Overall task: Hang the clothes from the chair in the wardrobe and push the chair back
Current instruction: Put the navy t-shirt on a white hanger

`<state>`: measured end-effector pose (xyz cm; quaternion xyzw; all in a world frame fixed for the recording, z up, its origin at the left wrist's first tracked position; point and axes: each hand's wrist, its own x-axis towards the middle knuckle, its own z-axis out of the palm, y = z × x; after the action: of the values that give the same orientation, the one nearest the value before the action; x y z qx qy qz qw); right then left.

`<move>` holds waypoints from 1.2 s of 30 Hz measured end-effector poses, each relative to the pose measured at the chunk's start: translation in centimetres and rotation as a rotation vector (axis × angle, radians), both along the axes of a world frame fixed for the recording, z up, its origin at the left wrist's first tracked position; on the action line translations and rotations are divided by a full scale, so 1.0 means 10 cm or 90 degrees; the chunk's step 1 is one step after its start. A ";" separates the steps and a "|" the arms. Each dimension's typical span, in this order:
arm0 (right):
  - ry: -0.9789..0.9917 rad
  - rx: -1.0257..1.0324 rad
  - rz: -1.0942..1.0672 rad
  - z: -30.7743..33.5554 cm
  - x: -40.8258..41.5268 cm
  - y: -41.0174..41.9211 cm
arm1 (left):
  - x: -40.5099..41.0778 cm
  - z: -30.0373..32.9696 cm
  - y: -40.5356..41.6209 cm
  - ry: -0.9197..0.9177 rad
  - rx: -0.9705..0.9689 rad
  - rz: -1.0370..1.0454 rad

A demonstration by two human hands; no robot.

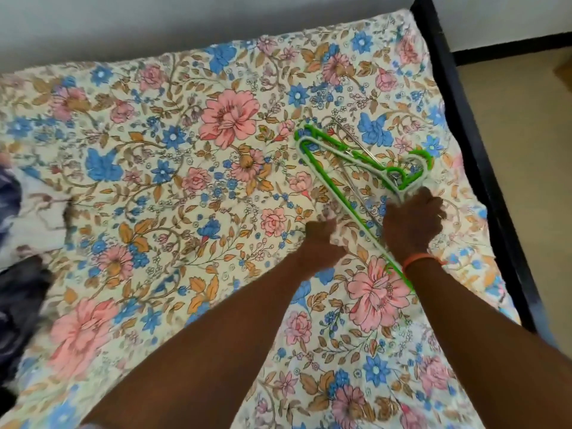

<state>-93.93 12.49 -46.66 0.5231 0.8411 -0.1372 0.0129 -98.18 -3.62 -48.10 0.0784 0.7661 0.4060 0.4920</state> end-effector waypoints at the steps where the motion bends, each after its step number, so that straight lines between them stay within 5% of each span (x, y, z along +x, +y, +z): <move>1: -0.002 -0.001 -0.014 0.08 0.01 -0.12 | 0.03 0.03 -0.20 0.032 -0.006 0.007; 9: -0.006 -0.097 0.188 0.60 0.08 -1.79 | 0.20 0.50 -2.19 0.111 -0.140 0.264; 17: 0.057 -0.208 0.446 1.31 -0.25 -4.20 | -0.06 1.67 -4.44 0.370 -0.287 0.409; 21: 0.019 -0.306 0.528 1.51 -0.56 -5.24 | -0.27 1.89 -5.46 0.363 -0.403 0.550; 25: -0.018 -0.419 0.529 1.59 -0.88 -6.06 | -0.54 1.79 -6.28 0.326 -0.530 0.479; 29: -0.026 -0.404 0.537 1.58 -1.05 -6.65 | -0.67 1.61 -6.69 0.201 -0.415 0.503; 34: -0.017 -0.457 0.478 1.54 -1.24 -7.05 | -0.73 1.52 -6.83 0.302 -0.413 0.540; 36: -0.004 -0.474 0.462 1.50 -1.31 -7.15 | -0.85 1.45 -6.94 0.248 -0.413 0.547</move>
<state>-107.04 -59.02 -31.68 0.1581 0.8624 -0.4123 0.2475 -106.64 -73.03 -33.56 -0.3220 0.8912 0.2914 0.1311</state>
